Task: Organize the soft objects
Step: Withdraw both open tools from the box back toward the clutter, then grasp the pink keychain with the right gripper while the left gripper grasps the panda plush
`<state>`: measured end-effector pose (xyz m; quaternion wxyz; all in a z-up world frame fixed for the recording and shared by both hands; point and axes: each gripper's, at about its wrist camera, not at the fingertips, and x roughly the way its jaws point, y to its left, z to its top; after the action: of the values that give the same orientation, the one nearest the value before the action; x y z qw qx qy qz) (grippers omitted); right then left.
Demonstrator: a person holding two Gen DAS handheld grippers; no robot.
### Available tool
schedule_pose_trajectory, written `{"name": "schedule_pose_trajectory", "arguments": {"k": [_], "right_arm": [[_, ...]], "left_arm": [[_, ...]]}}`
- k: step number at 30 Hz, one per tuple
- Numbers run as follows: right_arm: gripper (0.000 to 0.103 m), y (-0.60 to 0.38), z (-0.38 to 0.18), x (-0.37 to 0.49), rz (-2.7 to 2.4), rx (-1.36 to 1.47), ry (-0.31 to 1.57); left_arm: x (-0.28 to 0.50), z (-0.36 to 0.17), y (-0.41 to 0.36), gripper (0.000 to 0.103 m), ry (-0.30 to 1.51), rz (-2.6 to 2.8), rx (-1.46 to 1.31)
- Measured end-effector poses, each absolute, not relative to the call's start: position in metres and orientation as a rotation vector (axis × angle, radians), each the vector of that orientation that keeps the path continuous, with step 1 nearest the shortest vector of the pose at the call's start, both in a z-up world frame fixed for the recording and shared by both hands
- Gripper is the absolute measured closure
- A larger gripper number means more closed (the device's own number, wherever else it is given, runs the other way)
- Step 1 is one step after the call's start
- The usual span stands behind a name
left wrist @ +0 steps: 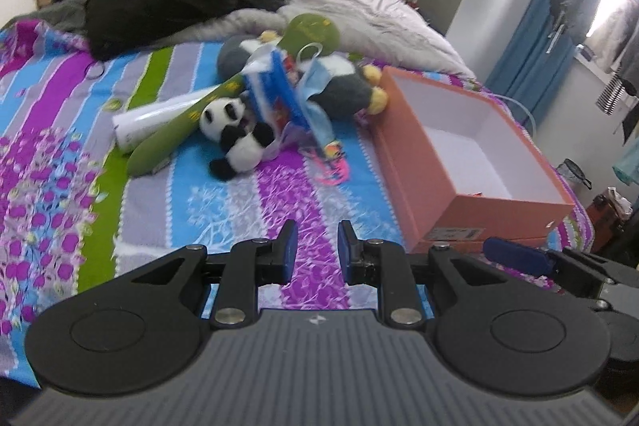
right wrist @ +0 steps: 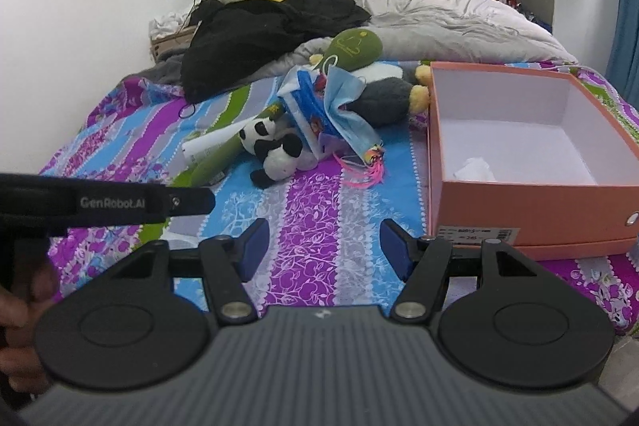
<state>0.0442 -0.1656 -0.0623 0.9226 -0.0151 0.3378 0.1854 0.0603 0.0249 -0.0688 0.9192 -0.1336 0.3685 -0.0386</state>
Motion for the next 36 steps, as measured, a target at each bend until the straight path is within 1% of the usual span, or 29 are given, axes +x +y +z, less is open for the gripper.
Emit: {"name": "schedule_pose_trajectory", "arguments": {"k": [5,6,8,13,16,27,31,33,34,36], "right_arm": [[0.039,-0.156,-0.075,0.059,0.384,-0.056,0.717],[0.039,-0.154,-0.077,0.062,0.381,-0.062,0.718],[0.039,-0.151,-0.083,0.069,0.379,-0.075,0.721],[0.04,-0.137,-0.101,0.092,0.389,-0.107,0.736],[0.04,-0.129,-0.11,0.108,0.392,-0.124,0.736],[0.042,-0.106,-0.146,0.175,0.373,-0.177,0.735],[0.043,-0.099,-0.162,0.197,0.363,-0.202,0.75],[0.043,-0.094,-0.169,0.208,0.352,-0.222,0.745],[0.044,-0.092,-0.172,0.212,0.343,-0.238,0.744],[0.045,-0.088,-0.18,0.222,0.319,-0.259,0.747]], "left_arm": [[0.072,-0.083,0.033,0.078,0.779,-0.062,-0.287],[0.073,-0.085,0.034,0.077,0.782,-0.059,-0.288],[0.083,-0.093,0.038,0.07,0.791,-0.053,-0.291],[0.111,-0.112,0.052,0.067,0.811,-0.029,-0.298],[0.131,-0.123,0.06,0.062,0.819,-0.016,-0.304],[0.2,-0.162,0.081,0.057,0.844,0.004,-0.316],[0.224,-0.173,0.084,0.051,0.85,0.003,-0.314],[0.234,-0.178,0.086,0.046,0.844,0.002,-0.309],[0.24,-0.18,0.086,0.041,0.84,0.004,-0.304],[0.249,-0.184,0.087,0.04,0.834,0.008,-0.293]]}}
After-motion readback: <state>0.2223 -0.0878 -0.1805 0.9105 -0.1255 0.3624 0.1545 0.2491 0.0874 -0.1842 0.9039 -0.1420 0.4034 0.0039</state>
